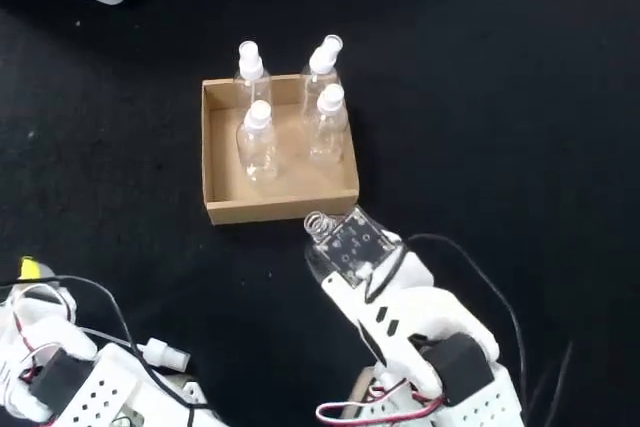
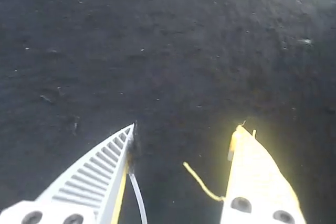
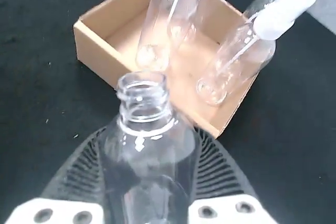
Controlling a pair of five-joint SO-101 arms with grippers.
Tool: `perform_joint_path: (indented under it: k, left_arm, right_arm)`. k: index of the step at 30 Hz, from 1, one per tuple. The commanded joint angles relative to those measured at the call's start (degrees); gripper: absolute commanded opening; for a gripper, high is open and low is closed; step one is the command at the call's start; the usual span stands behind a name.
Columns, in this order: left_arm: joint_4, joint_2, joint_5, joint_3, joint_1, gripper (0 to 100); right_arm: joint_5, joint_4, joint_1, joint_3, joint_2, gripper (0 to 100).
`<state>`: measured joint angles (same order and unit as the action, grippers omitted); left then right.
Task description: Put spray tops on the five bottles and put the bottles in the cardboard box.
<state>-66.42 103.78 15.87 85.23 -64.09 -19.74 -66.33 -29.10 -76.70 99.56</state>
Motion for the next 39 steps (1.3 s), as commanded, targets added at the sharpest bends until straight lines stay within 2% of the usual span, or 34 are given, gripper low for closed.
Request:
perform_joint_path:
  k: [1, 4, 17, 22, 30, 34, 39]
  left_arm:
    - [-0.1, 0.6, -2.0, -4.2, 2.2, 27]
    - [-0.1, 0.6, -5.0, -4.5, 3.3, 27]
    - [-0.6, 0.1, -5.3, -10.2, 3.8, 27]
    - [-0.6, 0.1, -7.1, -10.1, 7.9, 27]
    - [-0.7, 0.1, -8.8, -11.2, 10.0, 27]
    - [-4.0, 0.0, -10.0, -14.5, 12.3, 27]
    - [-4.0, -2.4, -10.2, -15.6, 14.6, 27]
  right_arm:
    - [0.6, 1.8, 1.8, -0.1, 2.1, 1.1]
    - [0.6, 1.8, 1.8, -0.3, 2.2, 1.1]
    - [2.9, 1.8, 1.8, -0.7, 2.2, 1.1]
    - [2.8, 3.9, 1.8, -2.5, 2.2, 1.1]
    - [2.9, 4.0, 1.8, -2.5, 2.2, 1.1]
    - [2.9, 4.2, 1.8, -3.1, 2.2, 1.1]
    - [2.9, 4.3, 1.8, -3.1, 2.2, 1.1]
